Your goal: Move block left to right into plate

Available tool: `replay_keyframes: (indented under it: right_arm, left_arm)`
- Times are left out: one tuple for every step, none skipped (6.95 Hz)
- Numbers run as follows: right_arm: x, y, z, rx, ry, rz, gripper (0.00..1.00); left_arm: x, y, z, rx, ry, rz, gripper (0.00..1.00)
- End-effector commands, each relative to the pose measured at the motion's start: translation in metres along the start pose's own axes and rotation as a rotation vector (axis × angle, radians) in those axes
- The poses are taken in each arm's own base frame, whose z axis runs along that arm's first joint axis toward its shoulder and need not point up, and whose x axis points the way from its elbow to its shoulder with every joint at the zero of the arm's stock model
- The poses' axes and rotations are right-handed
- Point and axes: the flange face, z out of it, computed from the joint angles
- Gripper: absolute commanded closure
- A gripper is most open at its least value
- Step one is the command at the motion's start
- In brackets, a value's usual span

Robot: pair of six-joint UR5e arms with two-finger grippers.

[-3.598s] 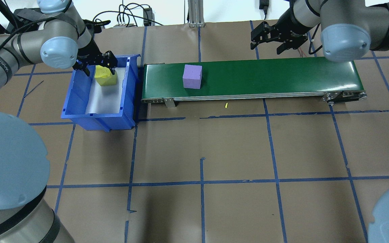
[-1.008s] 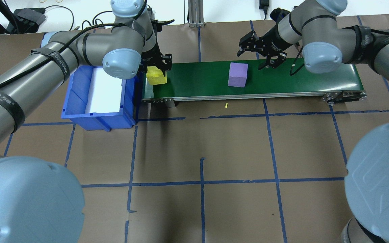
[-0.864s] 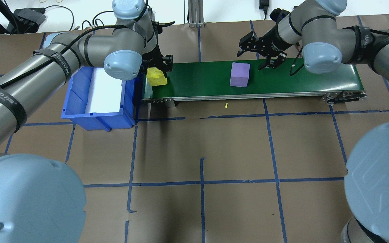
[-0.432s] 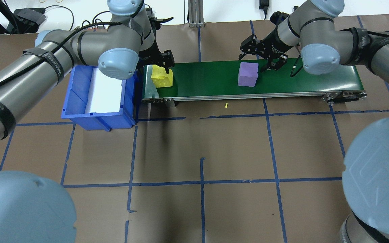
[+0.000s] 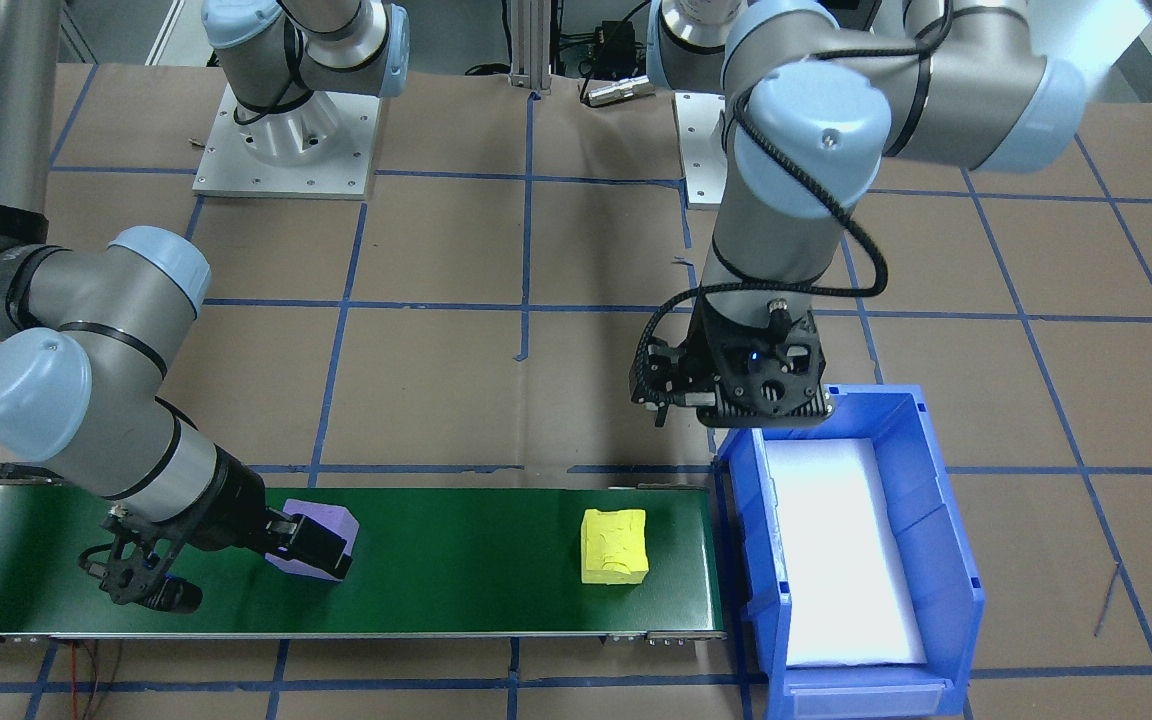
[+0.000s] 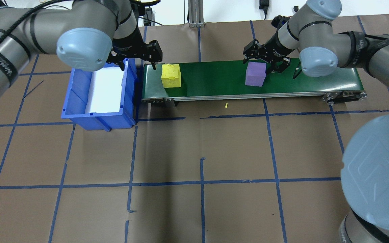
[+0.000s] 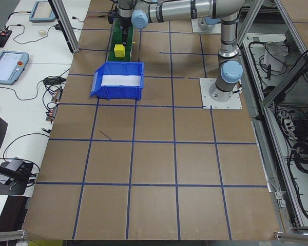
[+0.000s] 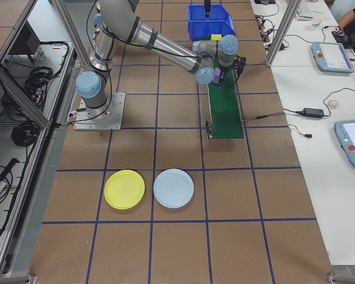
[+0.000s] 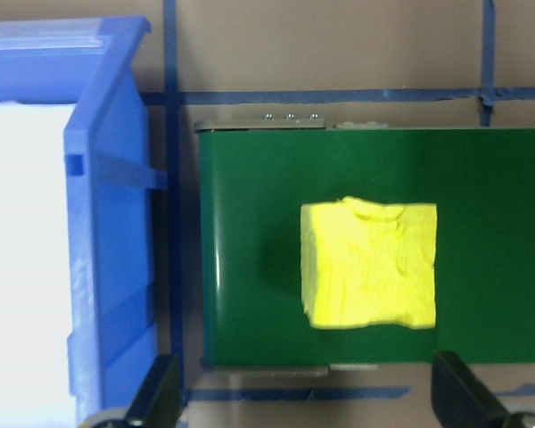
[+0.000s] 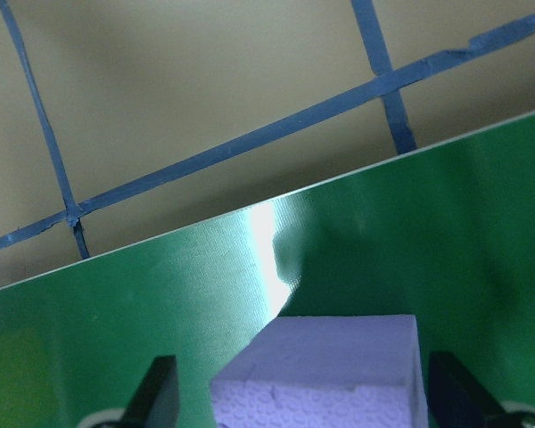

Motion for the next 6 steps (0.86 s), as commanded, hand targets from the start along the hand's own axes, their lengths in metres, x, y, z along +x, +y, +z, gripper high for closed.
replay_keyframes:
  right_arm:
    - [0.009, -0.003, 0.0, 0.02, 0.077, -0.097, 0.42]
    - [0.009, -0.004, -0.011, 0.038, 0.128, -0.236, 0.62]
    - [0.01, -0.004, -0.024, 0.052, 0.177, -0.345, 0.65]
    - [0.015, -0.004, -0.042, 0.061, 0.224, -0.433, 0.65]
    - [0.023, -0.001, -0.083, 0.076, 0.257, -0.576, 0.64]
    - [0.074, -0.009, -0.129, 0.048, 0.297, -0.63, 0.64]
  left_arm:
    - [-0.067, 0.033, -0.044, -0.077, -0.03, -0.045, 0.0]
    - [-0.088, 0.058, -0.074, -0.079, -0.03, -0.006, 0.0]
    - [-0.093, 0.079, -0.102, -0.059, -0.032, -0.002, 0.0]
    - [-0.093, 0.086, -0.112, -0.043, -0.027, 0.0, 0.0]
    - [-0.087, 0.084, -0.103, -0.064, -0.021, 0.03, 0.0]
    - [-0.091, 0.083, -0.108, -0.051, -0.017, 0.028, 0.0]
